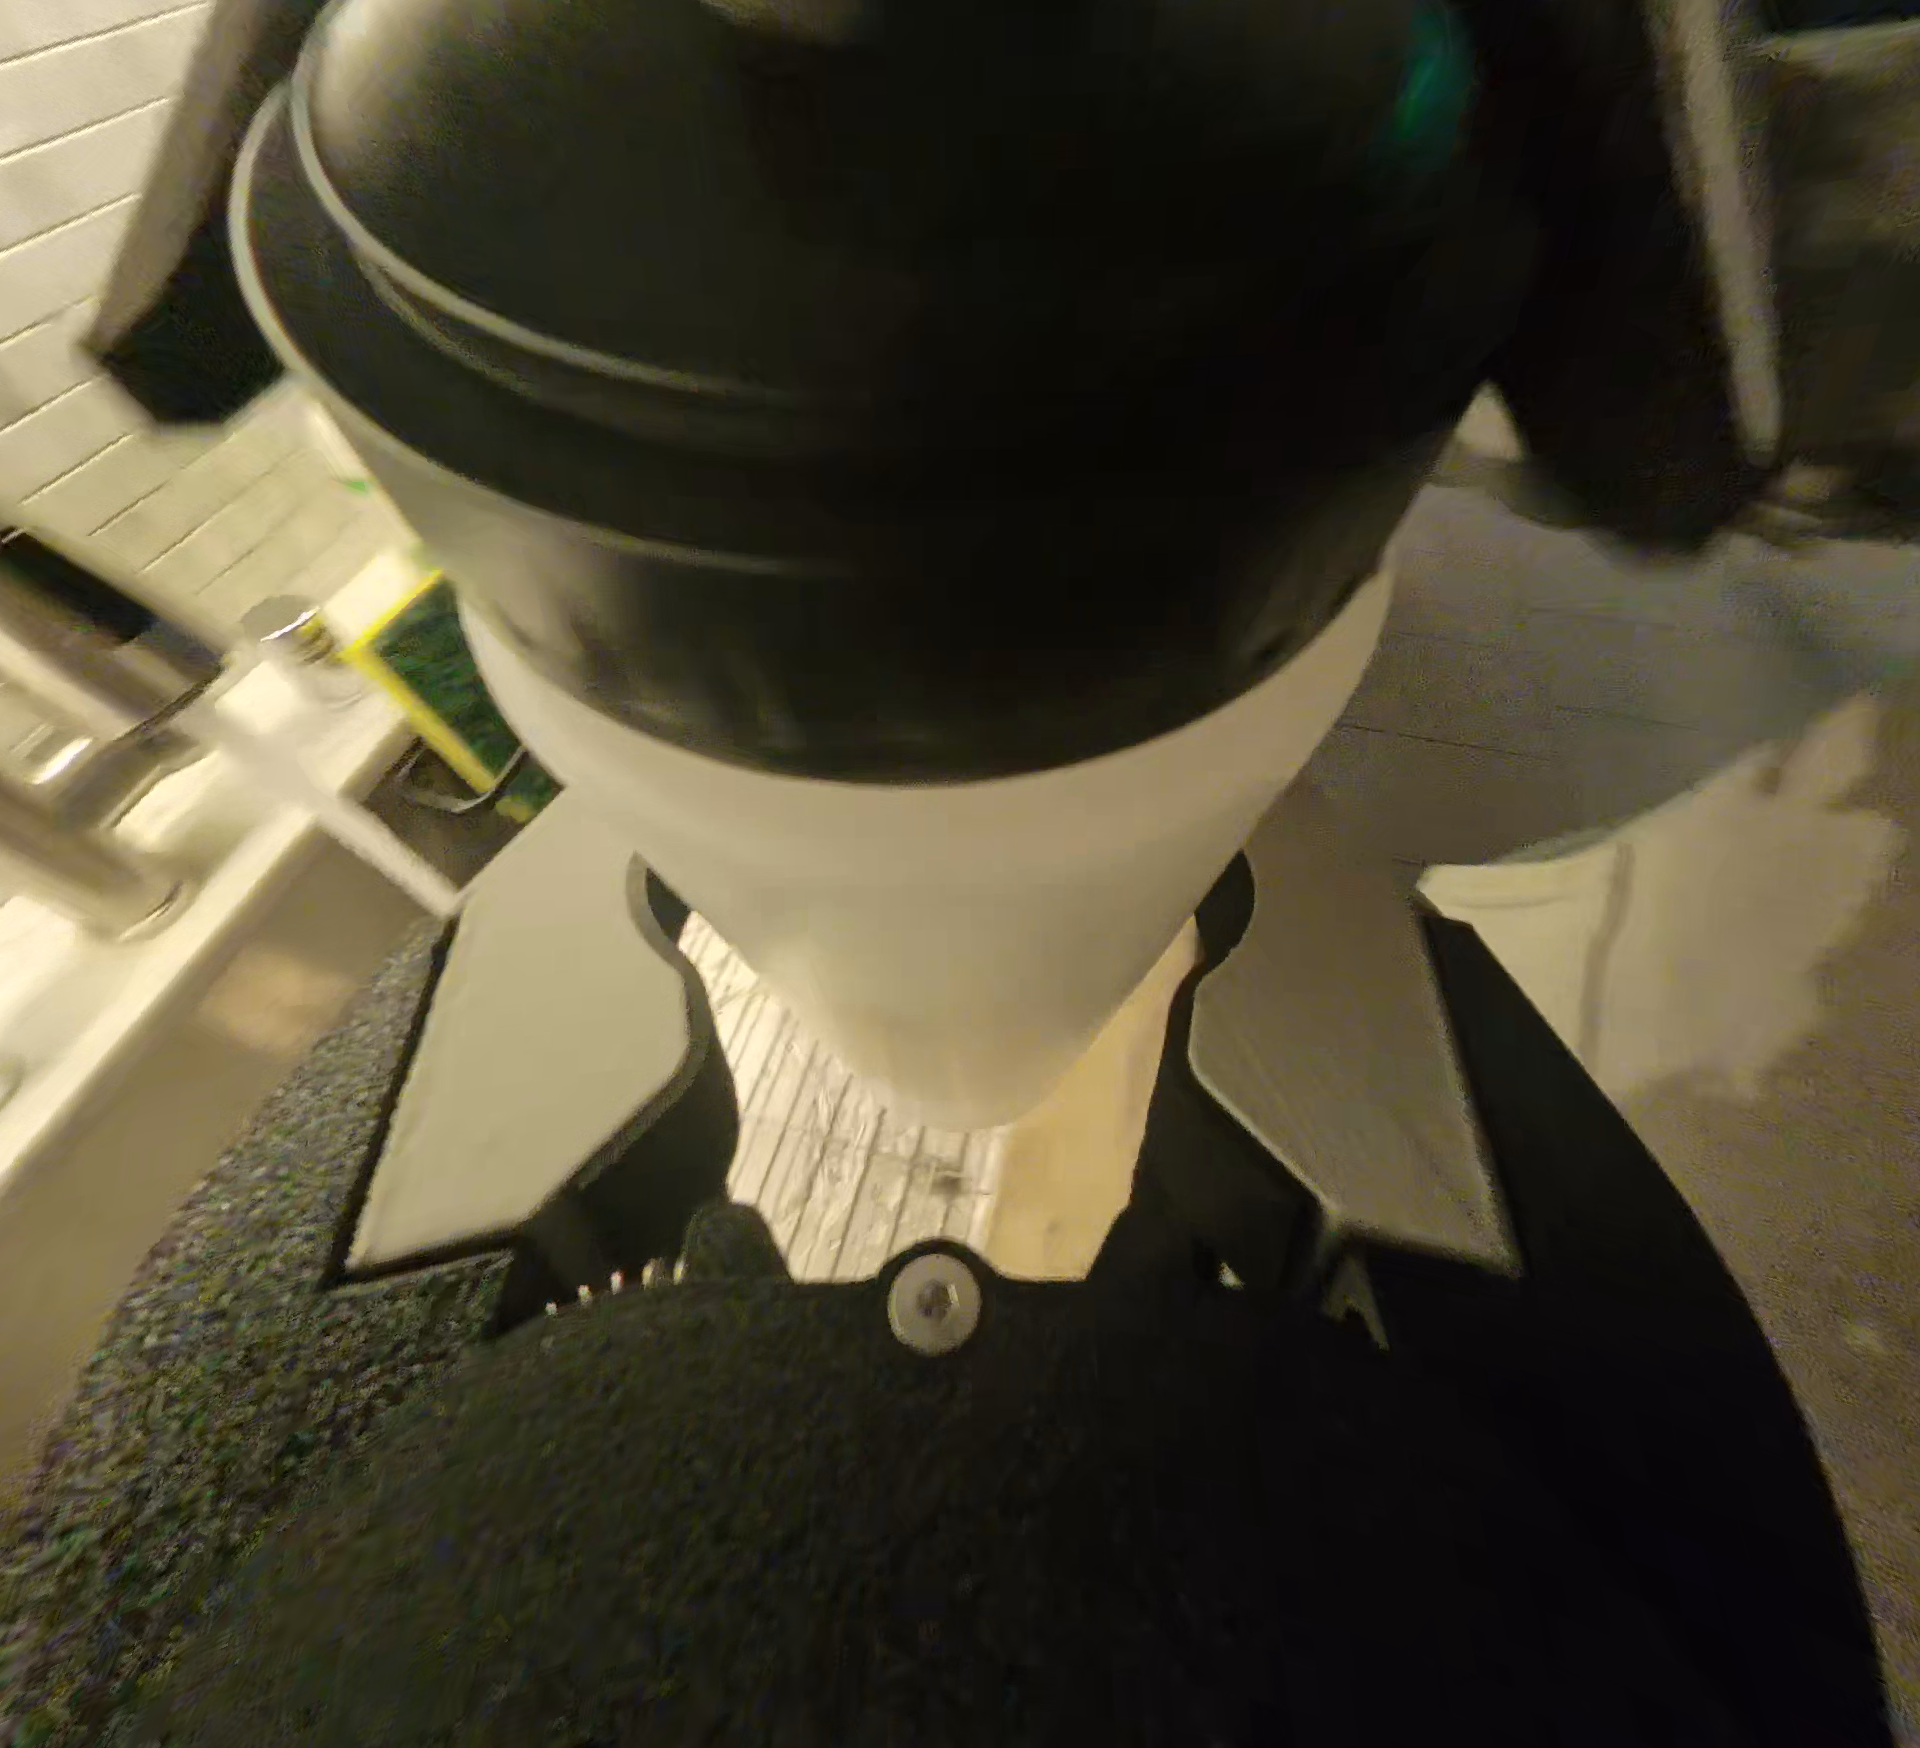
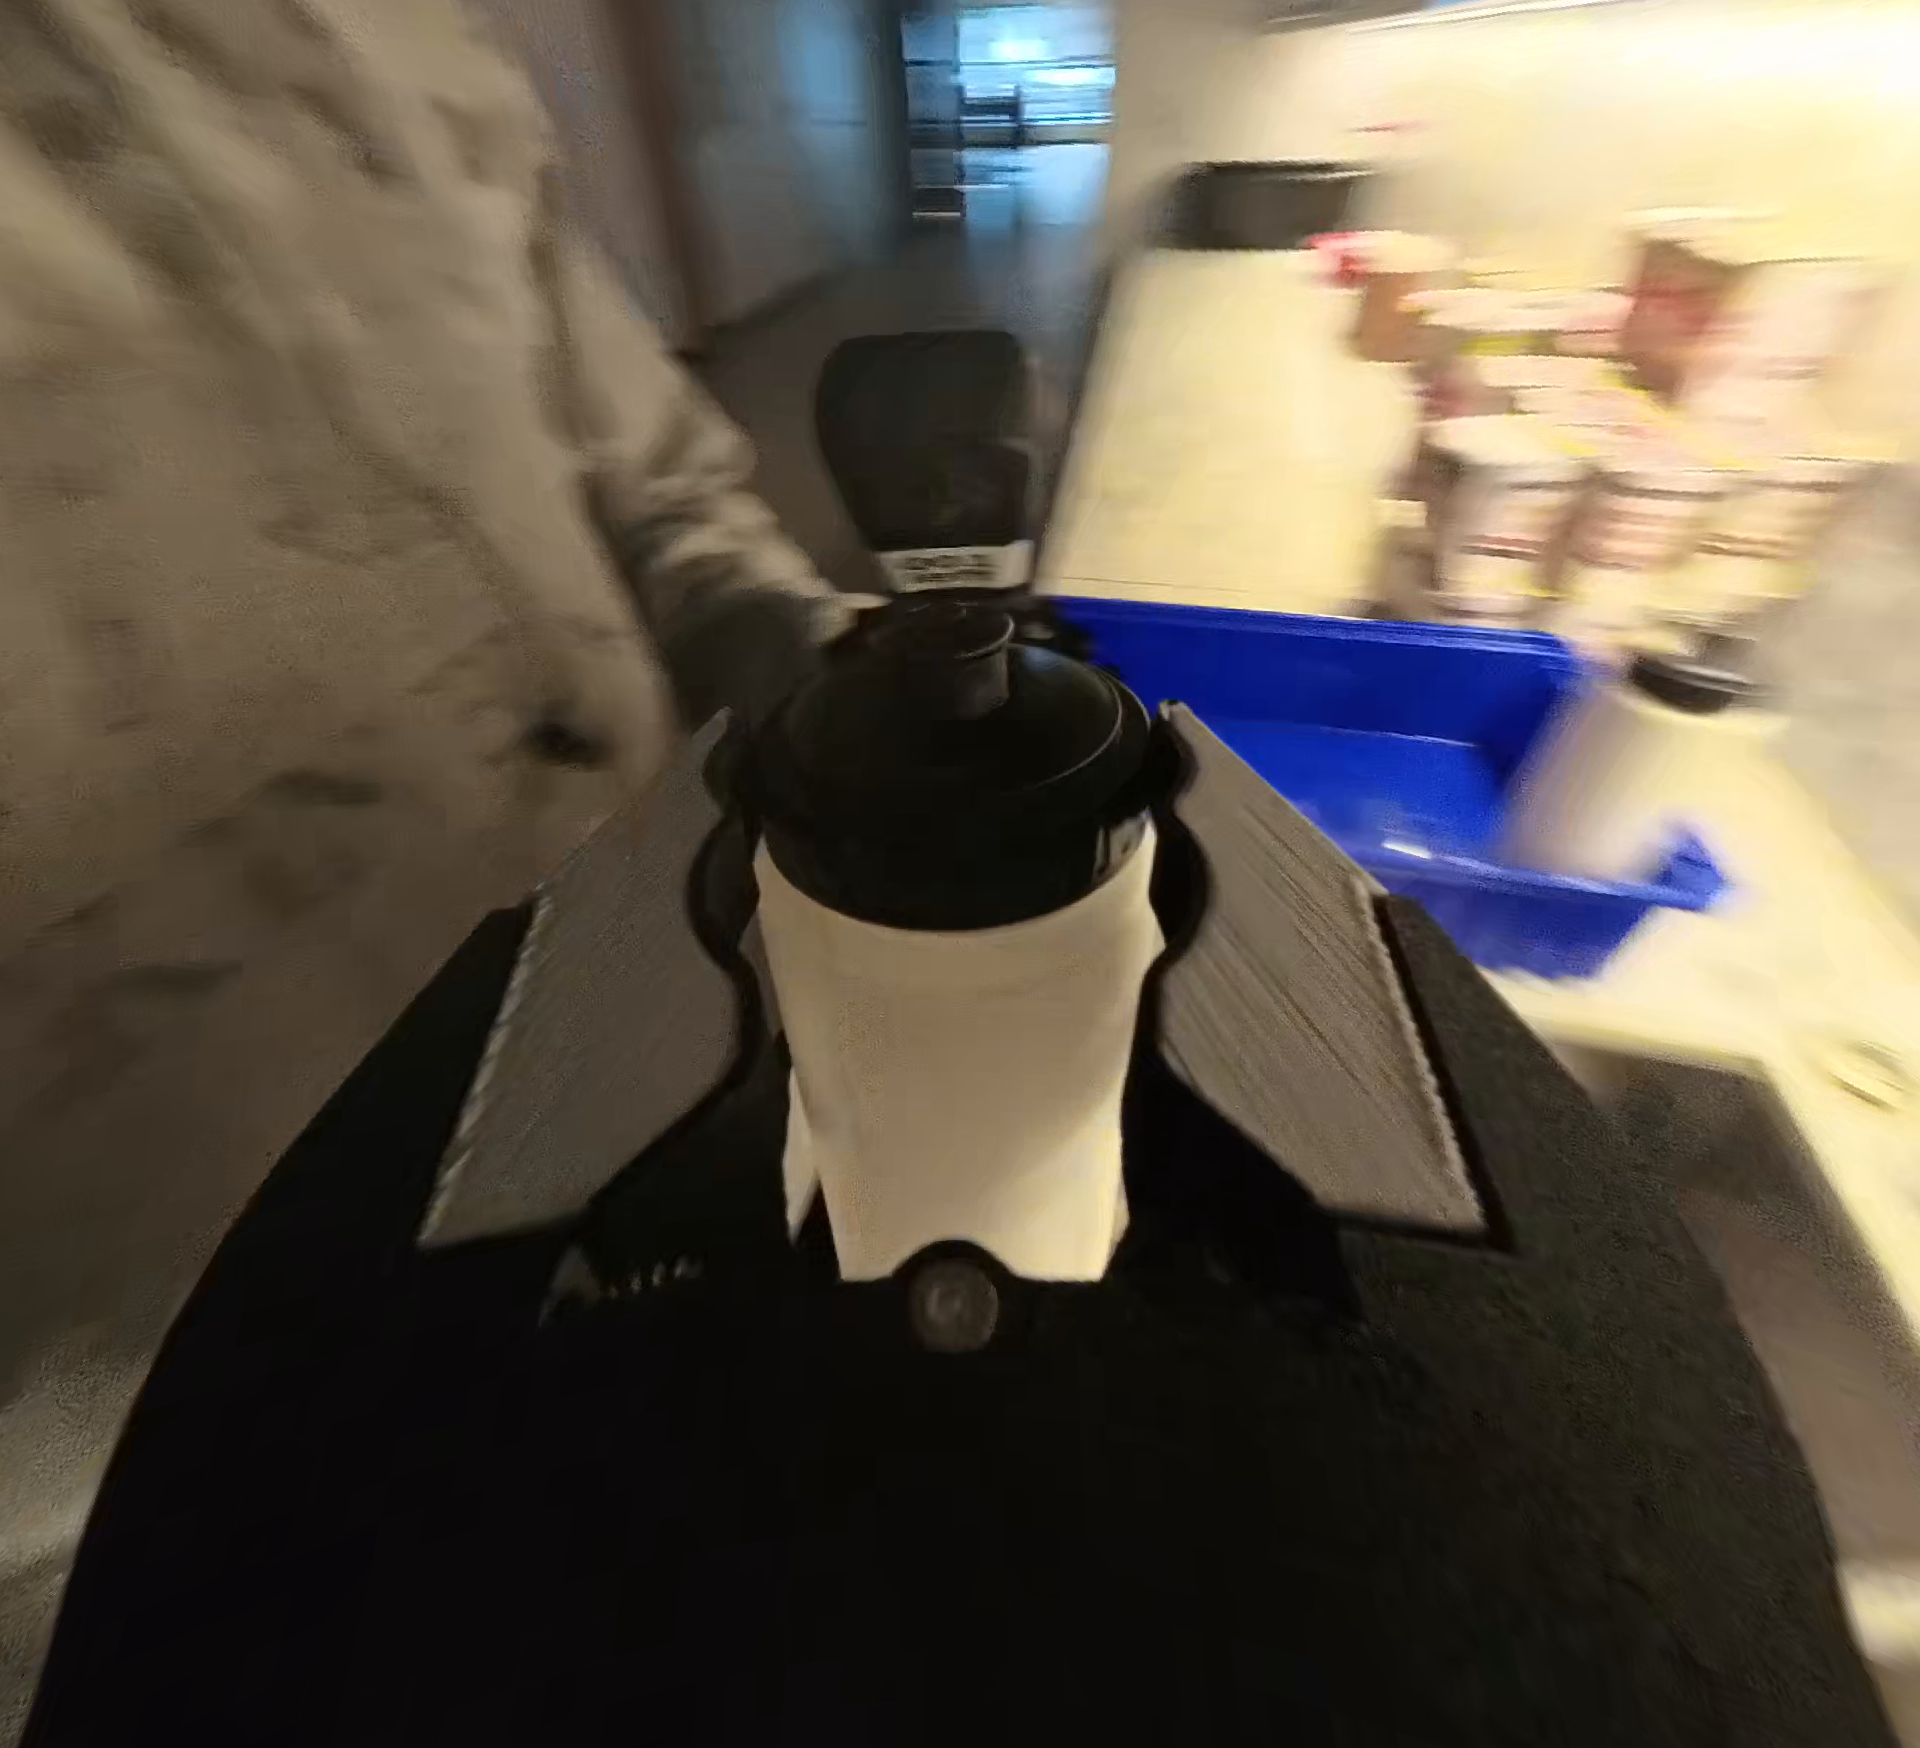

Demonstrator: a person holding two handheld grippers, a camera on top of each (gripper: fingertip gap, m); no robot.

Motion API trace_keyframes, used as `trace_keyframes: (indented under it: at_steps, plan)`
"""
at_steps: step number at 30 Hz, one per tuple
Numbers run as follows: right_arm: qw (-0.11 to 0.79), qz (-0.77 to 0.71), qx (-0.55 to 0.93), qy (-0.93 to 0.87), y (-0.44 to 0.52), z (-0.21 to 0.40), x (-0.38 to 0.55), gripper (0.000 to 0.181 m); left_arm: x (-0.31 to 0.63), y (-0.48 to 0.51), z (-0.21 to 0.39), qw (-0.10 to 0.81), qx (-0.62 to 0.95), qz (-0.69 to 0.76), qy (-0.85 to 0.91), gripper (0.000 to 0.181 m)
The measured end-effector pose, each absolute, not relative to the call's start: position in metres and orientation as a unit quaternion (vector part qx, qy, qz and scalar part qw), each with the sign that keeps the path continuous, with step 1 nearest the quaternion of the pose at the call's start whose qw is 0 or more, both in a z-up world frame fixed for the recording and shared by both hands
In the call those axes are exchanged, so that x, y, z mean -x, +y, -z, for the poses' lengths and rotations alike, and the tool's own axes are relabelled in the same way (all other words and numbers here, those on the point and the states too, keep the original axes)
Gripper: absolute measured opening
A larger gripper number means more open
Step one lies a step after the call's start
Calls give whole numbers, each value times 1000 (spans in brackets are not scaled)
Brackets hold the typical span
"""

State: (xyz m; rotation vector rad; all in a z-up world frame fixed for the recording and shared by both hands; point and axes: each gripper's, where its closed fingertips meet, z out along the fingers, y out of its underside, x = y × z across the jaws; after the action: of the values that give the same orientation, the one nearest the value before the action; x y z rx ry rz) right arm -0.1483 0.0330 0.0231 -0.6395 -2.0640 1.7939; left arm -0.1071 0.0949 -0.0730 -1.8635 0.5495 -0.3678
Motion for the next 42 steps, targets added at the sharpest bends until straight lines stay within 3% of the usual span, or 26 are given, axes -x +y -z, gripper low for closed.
trace_keyframes:
  at_steps: [3,6,9,13,15,18,22,28,31,33,36,39,42]
  plan:
    - [22,-670,137,-729,26,-34,131,76,91,84,61,547,772,194,260,97]
    - [17,-688,138,-712,28,-41,137,76,93,82,53,553,768,207,246,97]
    - [116,-692,236,-673,40,-43,156,90,110,87,57,554,785,181,210,97]
    - [322,-586,402,-625,61,-20,178,105,128,94,74,540,811,152,167,97]
    - [381,-534,462,-597,64,-8,181,97,130,96,84,528,822,144,161,98]
    - [393,-508,494,-586,63,7,183,79,125,97,92,516,828,138,170,97]
    - [316,-570,378,-658,42,0,172,78,117,90,89,520,817,158,195,97]
    - [24,-676,148,-721,11,-15,116,78,70,61,71,503,772,273,276,98]
    - [-15,-688,152,-709,12,-19,121,79,67,65,69,508,772,274,266,98]
    - [36,-701,214,-680,20,-28,137,93,79,73,69,517,781,254,241,97]
    - [210,-640,332,-660,44,-17,160,105,104,83,75,523,802,212,195,97]
    - [346,-562,449,-603,66,-5,172,98,125,90,88,518,822,174,159,97]
    - [383,-534,519,-547,69,6,176,87,133,95,100,510,835,146,147,97]
